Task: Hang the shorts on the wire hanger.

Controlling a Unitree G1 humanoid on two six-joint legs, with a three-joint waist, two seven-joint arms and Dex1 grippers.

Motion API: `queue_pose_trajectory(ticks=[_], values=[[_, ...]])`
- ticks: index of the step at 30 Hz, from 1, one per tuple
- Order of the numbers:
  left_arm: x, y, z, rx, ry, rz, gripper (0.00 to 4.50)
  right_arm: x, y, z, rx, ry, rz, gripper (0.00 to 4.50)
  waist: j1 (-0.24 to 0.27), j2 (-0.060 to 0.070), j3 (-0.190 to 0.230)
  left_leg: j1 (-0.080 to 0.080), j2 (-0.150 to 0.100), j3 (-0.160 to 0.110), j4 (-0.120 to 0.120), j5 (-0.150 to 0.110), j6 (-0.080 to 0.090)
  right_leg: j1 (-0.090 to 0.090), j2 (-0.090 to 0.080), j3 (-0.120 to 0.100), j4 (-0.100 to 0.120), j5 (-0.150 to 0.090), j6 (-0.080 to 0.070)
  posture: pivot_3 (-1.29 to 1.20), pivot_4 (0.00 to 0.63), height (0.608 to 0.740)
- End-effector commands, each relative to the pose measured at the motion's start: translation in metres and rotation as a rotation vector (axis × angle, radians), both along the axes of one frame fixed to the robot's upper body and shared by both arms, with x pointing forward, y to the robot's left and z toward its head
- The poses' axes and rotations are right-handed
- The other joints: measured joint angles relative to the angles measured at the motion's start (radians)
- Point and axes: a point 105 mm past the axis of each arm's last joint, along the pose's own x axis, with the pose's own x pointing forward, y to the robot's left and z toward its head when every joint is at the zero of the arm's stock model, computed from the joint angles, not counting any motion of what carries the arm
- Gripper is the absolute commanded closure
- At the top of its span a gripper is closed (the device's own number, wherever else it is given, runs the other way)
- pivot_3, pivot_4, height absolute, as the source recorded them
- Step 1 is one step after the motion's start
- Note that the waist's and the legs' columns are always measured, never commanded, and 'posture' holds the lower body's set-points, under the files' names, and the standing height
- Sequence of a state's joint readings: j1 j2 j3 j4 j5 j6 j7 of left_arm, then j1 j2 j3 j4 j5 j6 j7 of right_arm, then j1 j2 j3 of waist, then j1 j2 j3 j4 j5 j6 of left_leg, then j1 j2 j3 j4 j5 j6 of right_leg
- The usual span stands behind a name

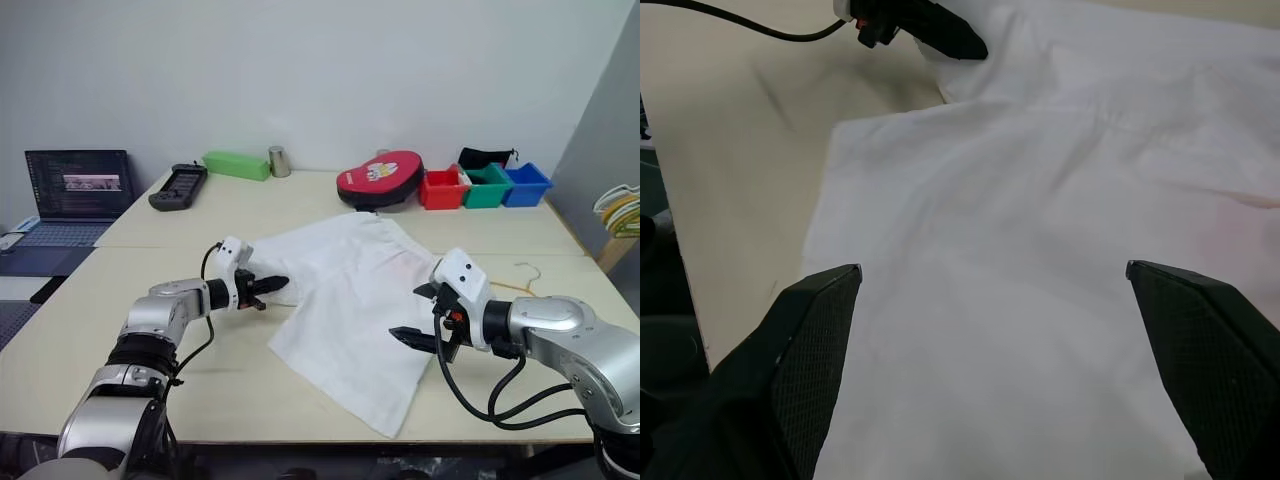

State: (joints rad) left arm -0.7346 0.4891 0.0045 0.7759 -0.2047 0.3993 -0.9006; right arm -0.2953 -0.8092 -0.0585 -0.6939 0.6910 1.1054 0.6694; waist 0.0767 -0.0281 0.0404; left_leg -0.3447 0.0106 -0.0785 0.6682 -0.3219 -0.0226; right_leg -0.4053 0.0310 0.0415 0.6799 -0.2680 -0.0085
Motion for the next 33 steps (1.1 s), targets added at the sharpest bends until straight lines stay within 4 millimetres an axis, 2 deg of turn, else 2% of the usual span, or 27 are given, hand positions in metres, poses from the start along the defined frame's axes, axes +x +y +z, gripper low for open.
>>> queue_pose_trajectory(ticks=[1,5,8,10,11,15,17,20,21,23,24,25,30,31,33], values=[[0.024,0.001,0.02,0.175,-0.124,-0.017,4.43,0.004,-0.005,0.011,0.001,-0.055,-0.031,0.0,-0.003,0.0,0.0,0.0,0.0,0.0,0.0,0.0,0.0,0.0,0.0,0.0,0.0,0.0,0.0,0.08,0.0,0.74],[0.051,0.027,0.041,0.517,-0.293,0.11,4.43,0.006,-0.006,0.012,0.007,-0.063,-0.049,0.0,-0.016,0.0,0.0,-0.001,0.0,0.0,0.002,0.0,0.0,0.0,0.001,0.0,0.0,0.0,0.0,0.07,0.0,0.74],[0.062,0.037,0.062,0.627,-0.39,0.208,4.43,0.008,-0.007,0.012,0.005,-0.063,-0.057,0.0,-0.028,0.0,0.0,-0.001,0.0,0.0,0.002,0.0,0.0,0.0,0.0,0.001,0.0,0.0,0.0,0.07,0.0,0.74],[0.072,0.036,0.086,0.645,-0.473,0.287,4.43,0.008,-0.007,0.011,0.005,-0.064,-0.057,0.0,-0.03,0.0,0.0,-0.001,0.0,0.0,0.002,0.0,0.0,0.0,0.0,0.001,0.001,0.0,0.0,0.07,0.0,0.74],[0.074,0.036,0.092,0.649,-0.495,0.306,4.43,0.008,-0.007,0.011,0.005,-0.064,-0.057,0.0,-0.03,0.0,0.0,-0.001,0.0,0.0,0.002,0.0,0.0,0.0,0.0,0.001,0.001,0.0,0.001,0.08,0.0,0.74],[0.081,0.013,0.118,0.622,-0.627,0.305,4.43,0.012,-0.007,0.012,0.007,-0.074,-0.069,0.0,-0.027,0.0,0.0,-0.001,0.0,0.0,0.003,0.0,0.0,0.0,0.0,0.0,0.001,0.0,0.001,0.08,0.0,0.74],[0.08,0.008,0.109,0.649,-0.621,0.266,4.43,0.013,-0.006,0.012,0.009,-0.073,-0.071,0.0,-0.025,0.0,0.0,-0.001,-0.001,0.0,0.003,0.0,0.0,0.0,0.0,0.0,0.001,0.0,0.001,0.09,0.0,0.74],[0.071,0.009,0.073,0.664,-0.5,0.173,4.43,0.014,-0.004,0.011,0.011,-0.072,-0.068,0.0,-0.026,0.0,0.0,-0.001,-0.001,0.0,0.003,0.0,0.0,0.0,0.0,0.0,0.001,0.0,0.001,0.1,0.0,0.74],[0.068,0.011,0.062,0.663,-0.461,0.145,4.05,0.015,-0.003,0.01,0.011,-0.072,-0.067,0.0,-0.031,0.001,0.0,-0.001,-0.001,0.0,0.003,0.0,0.0,0.0,0.0,0.0,0.001,0.0,0.001,0.1,0.0,0.74],[0.06,0.018,0.046,0.665,-0.408,0.114,3.8,0.015,-0.003,0.01,0.014,-0.071,-0.066,0.0,-0.037,0.001,0.0,-0.001,-0.001,0.002,0.002,0.0,0.0,0.0,0.001,0.0,0.002,0.001,0.001,0.11,0.0,0.74],[0.058,0.023,0.041,0.67,-0.391,0.11,3.43,0.016,-0.002,0.01,0.016,-0.07,-0.064,0.0,-0.038,0.001,0.0,0.0,-0.001,0.001,0.002,0.0,0.0,0.0,0.001,0.0,0.002,0.001,0.001,0.12,0.0,0.74],[0.055,0.029,0.036,0.678,-0.372,0.112,3.28,0.016,-0.002,0.009,0.016,-0.069,-0.062,0.0,-0.038,0.0,0.0,0.0,0.0,0.001,0.003,0.0,0.0,0.0,0.001,0.0,0.003,0.001,0.001,0.12,0.0,0.74],[0.044,0.064,0.028,0.667,-0.302,0.185,2.32,0.021,-0.001,0.007,0.018,-0.065,-0.055,0.0,-0.028,0.0,0.0,-0.001,0.0,-0.001,0.003,0.0,0.0,0.0,0.001,0.0,0.002,0.001,0.001,0.17,0.0,0.74],[0.041,0.071,0.027,0.668,-0.289,0.197,1.94,0.023,-0.001,0.006,0.019,-0.064,-0.057,0.0,-0.026,0.0,0.0,-0.001,0.0,0.0,0.003,0.0,0.0,0.0,0.001,-0.001,0.002,0.001,0.001,0.18,0.0,0.74],[0.035,0.083,0.024,0.666,-0.267,0.2,1.5,0.026,-0.002,0.005,0.02,-0.063,-0.059,0.0,-0.02,0.0,0.0,-0.001,-0.001,0.0,0.003,0.0,0.0,0.0,0.001,-0.002,0.002,0.001,0.001,0.19,0.0,0.74]])
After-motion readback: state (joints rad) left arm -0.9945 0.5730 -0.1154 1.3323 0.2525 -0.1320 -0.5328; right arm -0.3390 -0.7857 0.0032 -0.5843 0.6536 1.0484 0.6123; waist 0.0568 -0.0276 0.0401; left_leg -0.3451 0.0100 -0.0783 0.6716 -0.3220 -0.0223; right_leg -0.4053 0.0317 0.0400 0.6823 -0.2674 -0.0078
